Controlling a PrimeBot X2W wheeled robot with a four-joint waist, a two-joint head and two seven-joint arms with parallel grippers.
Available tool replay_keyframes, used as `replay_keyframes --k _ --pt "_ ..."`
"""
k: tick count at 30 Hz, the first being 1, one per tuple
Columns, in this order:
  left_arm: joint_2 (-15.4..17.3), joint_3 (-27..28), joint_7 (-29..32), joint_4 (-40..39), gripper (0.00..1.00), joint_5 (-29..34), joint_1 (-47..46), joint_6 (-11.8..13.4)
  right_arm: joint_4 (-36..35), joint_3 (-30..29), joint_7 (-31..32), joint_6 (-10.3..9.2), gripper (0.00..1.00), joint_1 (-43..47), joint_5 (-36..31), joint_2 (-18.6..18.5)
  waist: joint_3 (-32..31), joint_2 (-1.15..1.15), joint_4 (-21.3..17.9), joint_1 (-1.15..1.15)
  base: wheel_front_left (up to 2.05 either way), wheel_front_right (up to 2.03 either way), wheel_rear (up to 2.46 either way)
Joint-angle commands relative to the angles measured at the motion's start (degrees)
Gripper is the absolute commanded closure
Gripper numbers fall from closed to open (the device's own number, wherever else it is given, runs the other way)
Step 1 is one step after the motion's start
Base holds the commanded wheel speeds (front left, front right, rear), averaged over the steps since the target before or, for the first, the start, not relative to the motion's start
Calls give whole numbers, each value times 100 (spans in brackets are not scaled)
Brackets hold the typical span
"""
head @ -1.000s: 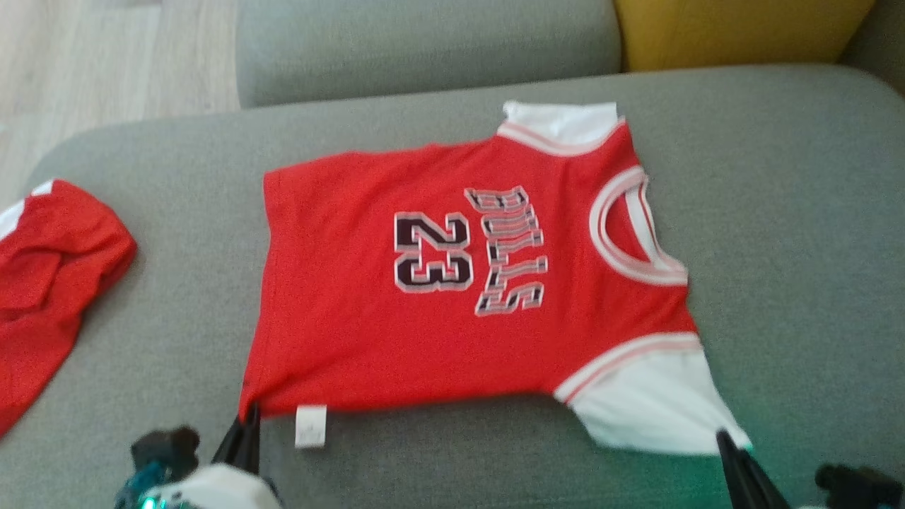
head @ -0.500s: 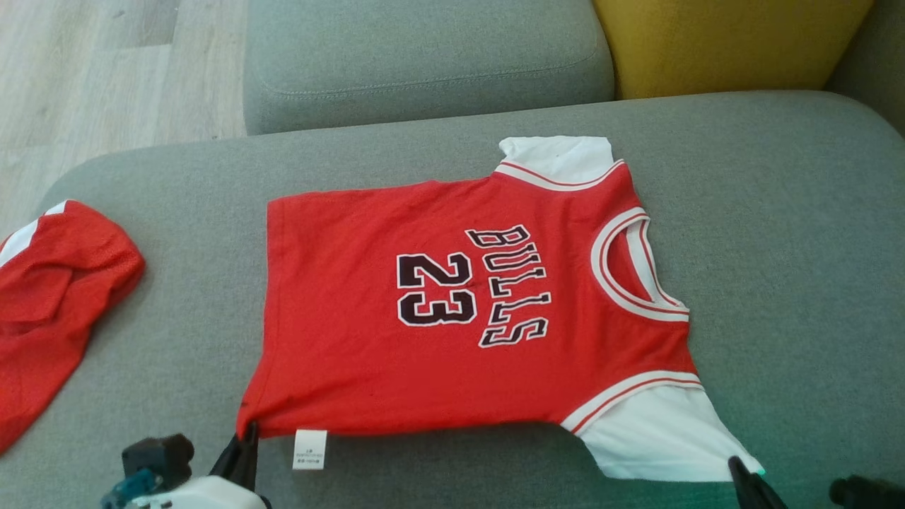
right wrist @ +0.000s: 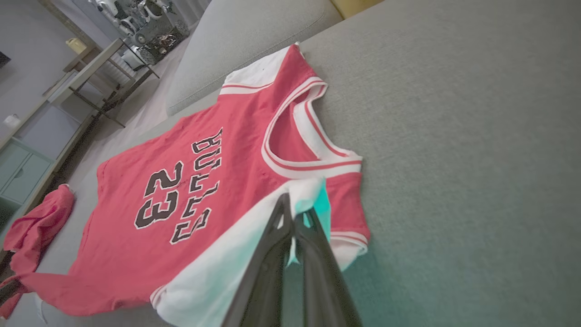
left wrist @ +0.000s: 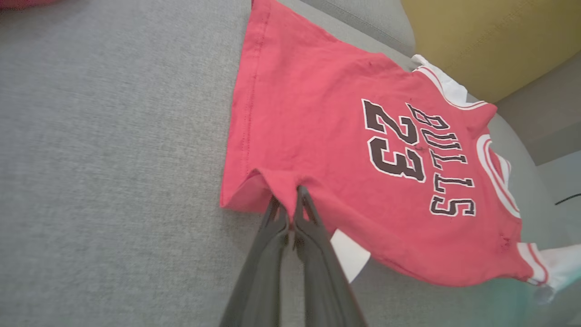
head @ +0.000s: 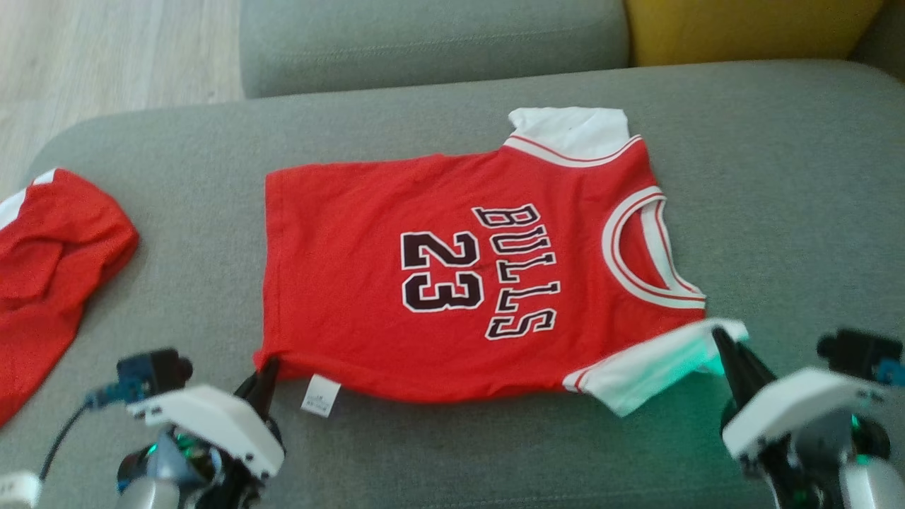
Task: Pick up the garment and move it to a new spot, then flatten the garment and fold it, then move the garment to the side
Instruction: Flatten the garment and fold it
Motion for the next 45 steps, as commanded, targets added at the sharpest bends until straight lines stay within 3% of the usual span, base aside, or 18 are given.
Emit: replay_keyframes --k 1,8,20,21,22,23,24,25,31,35,39,45 --pt "14 256 124 -87 100 -171 -435 -74 -48 106 52 -5 100 -459 56 -150 81 0 52 0 0 0 0" --pt "-18 395 553 578 100 -620 -1251 -147 930 118 51 -5 100 -1553 319 -260 343 0 134 0 0 0 0" --pt "-133 406 329 1690 100 -699 -2332 -256 2246 545 -745 -5 100 -2826 406 -400 720 0 131 0 0 0 0" --pt "-146 419 280 1769 99 -712 -2390 -270 2321 597 -820 -5 75 -2879 435 -411 740 0 124 0 0 0 0" --pt "-161 441 220 1842 66 -728 -2442 -277 2371 666 -915 -5 26 -2926 461 -430 755 0 119 0 0 0 0" --pt "-186 479 143 1908 31 -761 -2486 -280 2411 734 -1026 -5 0 -2960 481 -455 768 0 118 0 0 0 0" --pt "-186 479 143 1908 31 -761 -2486 -280 2411 734 -1026 -5 0 -2960 481 -455 768 0 118 0 0 0 0" --pt "-220 524 69 1968 0 -817 -2520 -293 2442 823 -1133 -5 0 -2985 498 -483 781 0 115 0 0 0 0" --pt "-324 673 -690 2105 0 -823 -2483 -357 2399 1432 -2032 -5 0 -2906 532 -737 778 0 105 0 0 0 0" --pt "-289 571 -1501 1984 0 -366 -2295 -306 2248 1720 -2749 -5 0 -2717 326 -926 715 0 116 0 0 0 0" --pt "-228 338 -2252 1741 0 221 -2036 -184 2098 1730 -3326 -5 0 -2443 -134 -1029 617 0 132 0 0 0 0" --pt "-129 -20 -2905 1268 0 1006 -1565 102 1654 1420 -3564 -5 0 -1899 -837 -1010 502 0 144 0 0 0 0"
